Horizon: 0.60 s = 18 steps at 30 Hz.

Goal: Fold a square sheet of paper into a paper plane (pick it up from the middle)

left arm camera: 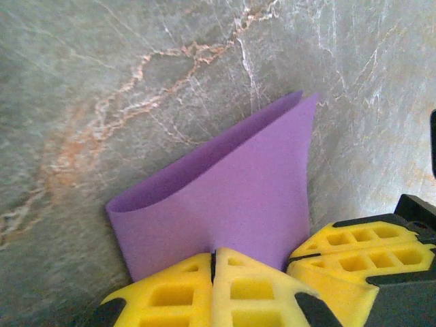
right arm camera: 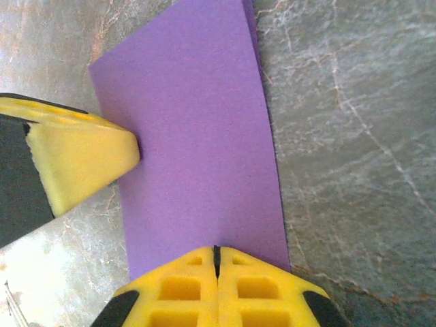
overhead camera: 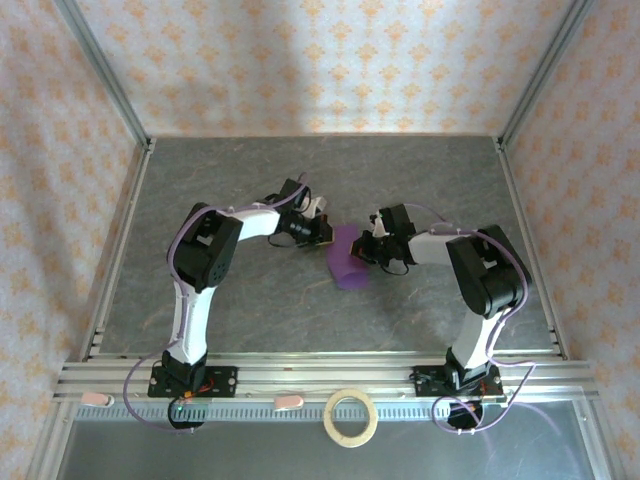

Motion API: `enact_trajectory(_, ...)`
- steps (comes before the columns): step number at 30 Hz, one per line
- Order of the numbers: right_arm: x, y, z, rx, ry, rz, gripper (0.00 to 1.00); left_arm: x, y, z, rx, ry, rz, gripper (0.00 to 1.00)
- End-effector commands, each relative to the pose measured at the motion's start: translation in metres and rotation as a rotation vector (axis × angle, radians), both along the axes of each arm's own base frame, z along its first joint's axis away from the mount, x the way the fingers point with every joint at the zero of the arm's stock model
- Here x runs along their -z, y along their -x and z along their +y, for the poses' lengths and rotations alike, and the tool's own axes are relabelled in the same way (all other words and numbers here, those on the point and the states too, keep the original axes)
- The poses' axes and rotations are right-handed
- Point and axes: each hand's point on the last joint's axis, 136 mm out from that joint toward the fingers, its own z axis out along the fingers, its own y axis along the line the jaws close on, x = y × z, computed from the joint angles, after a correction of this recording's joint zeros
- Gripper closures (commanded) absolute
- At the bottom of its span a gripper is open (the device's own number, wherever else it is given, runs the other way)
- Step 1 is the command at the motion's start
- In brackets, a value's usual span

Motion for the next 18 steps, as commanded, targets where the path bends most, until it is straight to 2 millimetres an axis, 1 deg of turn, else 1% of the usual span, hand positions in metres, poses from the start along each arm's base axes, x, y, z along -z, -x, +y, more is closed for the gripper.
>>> enact_trajectory(1, 0.056, 0.047, -0.038, 0.056, 0.183, 0.211, 1.00, 0.023, -0.014, 0.028, -0.079, -0.100, -0.010, 1.00)
enact_trajectory(4, 0.057, 0.048, -0.038, 0.058, 0.182, 0.214, 1.00, 0.021, -0.025, 0.039, -0.121, -0.119, -0.031, 1.00)
enact_trajectory(10, 0.058, 0.052, -0.039, 0.060, 0.179, 0.218, 1.00, 0.018, -0.041, 0.049, -0.195, -0.108, -0.031, 1.00)
enact_trajectory(14, 0.056, 0.053, -0.039, 0.067, 0.172, 0.213, 1.00, 0.010, -0.049, 0.048, -0.229, -0.082, -0.043, 1.00)
enact_trajectory(18, 0.055, 0.053, -0.038, 0.073, 0.160, 0.212, 1.00, 0.007, -0.054, 0.048, -0.256, -0.079, -0.037, 1.00)
